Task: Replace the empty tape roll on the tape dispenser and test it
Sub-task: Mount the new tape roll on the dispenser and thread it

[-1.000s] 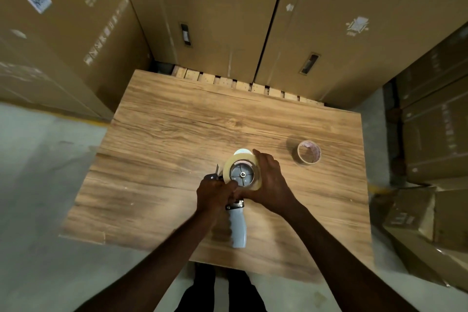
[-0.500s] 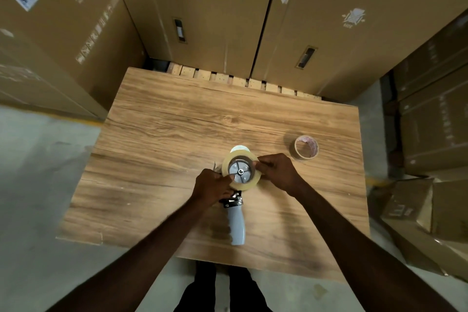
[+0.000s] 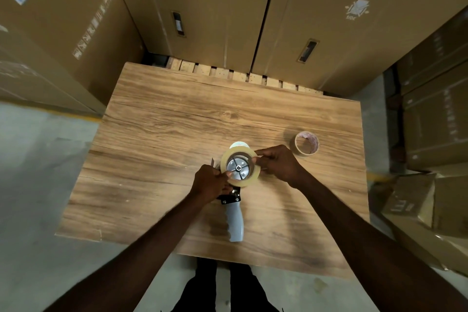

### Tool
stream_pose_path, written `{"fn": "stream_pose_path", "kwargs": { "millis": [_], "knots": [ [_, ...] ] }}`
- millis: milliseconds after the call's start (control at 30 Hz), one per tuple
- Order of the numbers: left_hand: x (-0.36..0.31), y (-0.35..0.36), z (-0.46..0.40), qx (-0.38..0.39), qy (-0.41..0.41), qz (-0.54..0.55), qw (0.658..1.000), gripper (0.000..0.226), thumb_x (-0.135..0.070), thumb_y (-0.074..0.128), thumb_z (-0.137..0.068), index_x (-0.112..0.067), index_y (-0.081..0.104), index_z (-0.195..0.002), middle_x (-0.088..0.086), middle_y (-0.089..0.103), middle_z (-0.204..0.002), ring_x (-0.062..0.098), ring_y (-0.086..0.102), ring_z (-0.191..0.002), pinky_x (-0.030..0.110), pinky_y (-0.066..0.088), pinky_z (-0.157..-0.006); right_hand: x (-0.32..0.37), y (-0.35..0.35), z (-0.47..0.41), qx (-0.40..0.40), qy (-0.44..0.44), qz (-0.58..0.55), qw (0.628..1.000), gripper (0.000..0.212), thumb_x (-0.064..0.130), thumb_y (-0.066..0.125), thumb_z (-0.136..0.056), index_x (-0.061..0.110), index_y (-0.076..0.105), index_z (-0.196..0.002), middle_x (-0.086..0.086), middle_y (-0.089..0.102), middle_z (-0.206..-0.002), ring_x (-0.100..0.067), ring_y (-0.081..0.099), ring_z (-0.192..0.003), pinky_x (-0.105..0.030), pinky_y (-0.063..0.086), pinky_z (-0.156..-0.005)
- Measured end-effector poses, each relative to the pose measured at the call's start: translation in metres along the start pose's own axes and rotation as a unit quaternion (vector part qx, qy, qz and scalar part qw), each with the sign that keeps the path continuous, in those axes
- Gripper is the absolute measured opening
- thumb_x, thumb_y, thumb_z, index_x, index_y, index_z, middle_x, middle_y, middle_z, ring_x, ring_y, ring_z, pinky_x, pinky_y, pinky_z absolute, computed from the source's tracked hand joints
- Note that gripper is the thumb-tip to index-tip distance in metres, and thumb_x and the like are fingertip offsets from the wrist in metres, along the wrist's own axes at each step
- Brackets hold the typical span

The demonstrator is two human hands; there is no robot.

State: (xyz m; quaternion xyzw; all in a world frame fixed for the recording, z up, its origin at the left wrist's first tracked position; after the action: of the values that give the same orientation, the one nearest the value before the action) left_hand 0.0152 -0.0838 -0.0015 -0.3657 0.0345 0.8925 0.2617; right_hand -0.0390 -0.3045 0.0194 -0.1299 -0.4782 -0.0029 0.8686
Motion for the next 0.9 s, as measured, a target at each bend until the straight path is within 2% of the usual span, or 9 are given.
{"fn": "stream_pose_path", "kwargs": {
  "millis": [67,133,233,333,433,567,667,767,900],
  "knots": [
    [0.001,-0.002,-0.001,-0.004,0.001,-0.001,1.000,0.034,-0.012,0.071,-0.092,0.008,0.061,-0.067,0.030,0.066,-0.070,0.023,0.071,-0.052,0.027,0.059,-0.050,0.000,0.001,-0.002,0.004,0.004,0.003,1.000,0.013,0.020,0.084,-0.088,0.023,0.086,-0.101,-0.012,0.074,-0.078,-0.015,0.061,-0.076,-0.035,0.054,-0.074],
    [0.001,-0.002,0.000,-0.008,0.002,-0.003,1.000,0.037,-0.011,0.070,-0.093,0.003,0.058,-0.060,0.029,0.065,-0.069,0.023,0.071,-0.051,0.027,0.059,-0.049,-0.003,0.003,-0.004,0.011,0.001,0.014,1.000,0.016,0.020,0.084,-0.089,0.019,0.085,-0.105,-0.009,0.073,-0.076,-0.014,0.060,-0.075,-0.035,0.054,-0.073],
    [0.004,-0.001,0.001,-0.016,-0.001,-0.003,1.000,0.040,-0.010,0.071,-0.092,-0.001,0.056,-0.056,0.026,0.065,-0.069,0.032,0.072,-0.062,0.033,0.062,-0.057,-0.007,0.003,-0.005,0.013,-0.010,0.029,0.999,0.017,0.024,0.085,-0.087,0.022,0.086,-0.104,-0.022,0.075,-0.076,-0.013,0.061,-0.073,-0.036,0.053,-0.074],
    [0.005,0.000,-0.001,-0.018,-0.011,-0.001,1.000,0.036,-0.013,0.074,-0.090,0.000,0.063,-0.059,0.025,0.069,-0.069,0.041,0.075,-0.076,0.046,0.063,-0.073,-0.009,0.002,-0.005,0.014,-0.014,0.027,0.999,0.016,0.023,0.085,-0.088,0.036,0.086,-0.096,-0.017,0.075,-0.076,-0.013,0.061,-0.074,-0.036,0.054,-0.074],
    [0.005,0.001,-0.004,-0.018,-0.020,-0.004,1.000,0.036,-0.014,0.075,-0.089,-0.001,0.064,-0.058,0.022,0.069,-0.063,0.041,0.075,-0.074,0.051,0.062,-0.075,-0.009,0.003,-0.007,0.006,-0.004,0.017,1.000,0.017,0.021,0.085,-0.087,0.028,0.085,-0.103,-0.027,0.079,-0.090,-0.016,0.064,-0.076,-0.036,0.054,-0.075],
    [0.005,0.000,-0.008,-0.013,-0.035,-0.001,0.999,0.042,-0.016,0.076,-0.089,-0.006,0.059,-0.051,0.024,0.068,-0.059,0.043,0.075,-0.073,0.059,0.061,-0.077,-0.012,0.005,-0.012,0.005,0.001,0.033,0.999,0.012,0.023,0.084,-0.088,0.028,0.086,-0.098,-0.029,0.077,-0.088,-0.016,0.064,-0.076,-0.037,0.054,-0.075],
    [0.005,0.000,-0.010,-0.011,-0.040,-0.011,0.999,0.039,-0.017,0.076,-0.089,-0.002,0.059,-0.056,0.024,0.069,-0.060,0.041,0.075,-0.070,0.059,0.061,-0.076,-0.017,0.006,-0.015,0.002,-0.004,0.036,0.999,0.017,0.025,0.085,-0.087,0.042,0.085,-0.090,-0.029,0.078,-0.091,-0.016,0.065,-0.077,-0.039,0.056,-0.077],
    [0.004,0.002,-0.009,-0.013,-0.043,-0.011,0.999,0.034,-0.019,0.076,-0.089,0.004,0.064,-0.067,0.024,0.070,-0.063,0.039,0.076,-0.068,0.057,0.062,-0.075,-0.019,0.007,-0.016,0.002,-0.005,0.036,0.999,0.019,0.024,0.085,-0.086,0.043,0.085,-0.086,-0.032,0.077,-0.093,-0.018,0.065,-0.076,-0.039,0.054,-0.075],
    [-0.002,0.004,-0.002,-0.030,-0.031,-0.038,0.998,0.033,-0.019,0.075,-0.090,0.006,0.070,-0.070,0.021,0.072,-0.064,0.030,0.075,-0.059,0.041,0.064,-0.063,-0.021,0.008,-0.019,0.002,0.000,0.030,1.000,0.011,0.033,0.085,-0.079,0.040,0.086,-0.088,-0.030,0.079,-0.092,-0.017,0.064,-0.076,-0.039,0.053,-0.073]
  ]
}}
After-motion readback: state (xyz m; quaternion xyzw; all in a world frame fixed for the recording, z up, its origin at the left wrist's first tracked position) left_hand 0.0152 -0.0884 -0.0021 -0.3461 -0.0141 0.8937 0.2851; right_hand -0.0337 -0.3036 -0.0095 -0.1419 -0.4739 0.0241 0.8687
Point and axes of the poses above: each hand's wrist, its own z-axis away from the middle knuckle, its own y-axis out of the palm, x = y × z, the point moved 2 cm from there along -z, towards the middle knuckle
